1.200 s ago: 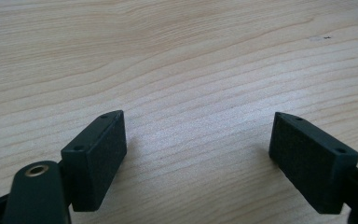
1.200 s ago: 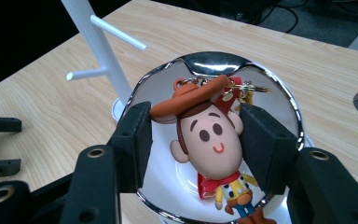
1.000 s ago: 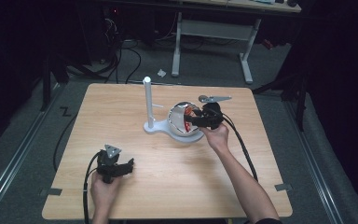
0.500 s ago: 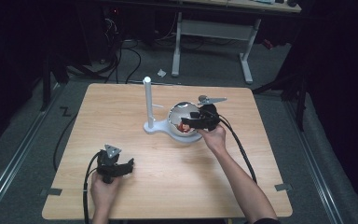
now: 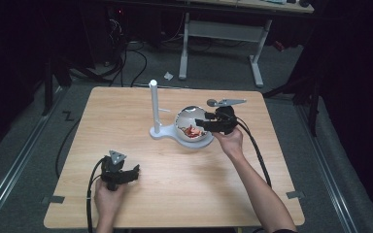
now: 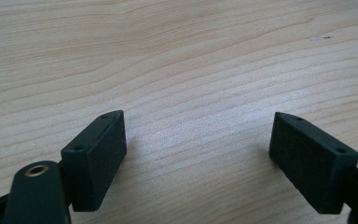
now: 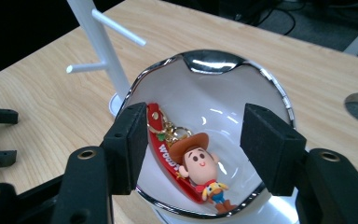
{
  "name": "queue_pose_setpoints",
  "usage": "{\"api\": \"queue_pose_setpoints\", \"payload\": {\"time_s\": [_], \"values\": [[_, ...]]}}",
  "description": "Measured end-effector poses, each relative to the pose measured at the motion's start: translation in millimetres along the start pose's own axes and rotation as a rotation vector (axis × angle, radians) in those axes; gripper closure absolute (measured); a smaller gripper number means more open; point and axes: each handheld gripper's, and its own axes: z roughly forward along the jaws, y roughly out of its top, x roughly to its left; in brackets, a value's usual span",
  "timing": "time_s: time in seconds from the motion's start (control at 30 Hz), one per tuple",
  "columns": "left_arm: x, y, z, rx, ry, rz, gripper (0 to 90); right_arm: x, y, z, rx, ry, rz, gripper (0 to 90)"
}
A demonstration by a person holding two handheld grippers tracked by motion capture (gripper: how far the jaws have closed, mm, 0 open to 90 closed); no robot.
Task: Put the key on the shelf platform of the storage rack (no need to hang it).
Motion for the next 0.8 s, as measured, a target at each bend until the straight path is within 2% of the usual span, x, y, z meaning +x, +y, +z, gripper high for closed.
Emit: {"api": "queue_pose_setpoints", "payload": {"time_s": [0.33,0.4,0.43,0.8], "values": [[-0.1,-0.1,0.0,0.000,0.001,-0.001,19.1,-4.0,2.2,-16.4,-0.023,-0.022,-0.009,44.0],[-0.1,-0.1,0.0,0.000,0.001,0.000,19.1,-5.0,2.2,-19.9,-0.028,-0.023,-0.003,47.2],[-0.1,-0.1,0.0,0.000,0.001,-0.001,19.1,-5.5,2.4,-23.5,-0.035,-0.038,-0.010,48.7],[-0.1,-0.2,0.0,-0.001,0.001,-0.001,19.0,-7.8,4.1,-40.5,-0.069,-0.045,-0.013,50.2]]}}
